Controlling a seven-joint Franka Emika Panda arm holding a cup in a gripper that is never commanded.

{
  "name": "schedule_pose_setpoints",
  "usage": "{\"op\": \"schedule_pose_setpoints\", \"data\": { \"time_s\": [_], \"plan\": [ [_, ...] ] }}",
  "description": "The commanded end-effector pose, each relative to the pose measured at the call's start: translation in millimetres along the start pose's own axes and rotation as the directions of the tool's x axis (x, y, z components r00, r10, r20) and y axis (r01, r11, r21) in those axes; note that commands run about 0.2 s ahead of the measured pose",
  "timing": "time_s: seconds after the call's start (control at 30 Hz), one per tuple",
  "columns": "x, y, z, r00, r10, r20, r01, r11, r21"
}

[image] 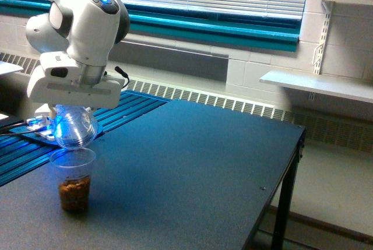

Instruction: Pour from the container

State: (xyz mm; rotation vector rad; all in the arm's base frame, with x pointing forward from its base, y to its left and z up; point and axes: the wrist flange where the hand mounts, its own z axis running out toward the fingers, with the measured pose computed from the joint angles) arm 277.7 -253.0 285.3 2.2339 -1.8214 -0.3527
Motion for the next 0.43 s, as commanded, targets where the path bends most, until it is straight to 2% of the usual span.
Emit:
{"op": "schedule_pose_setpoints", "data": {
  "time_s": [0.03,0.43],
  "plan": [
    [1,2,-6.4,1.000,-0.004,0.003,0.004,1.000,0.017],
    [2,12,-19.1,1.000,0.015,-0.017,-0.014,0.999,0.033]
  ]
}}
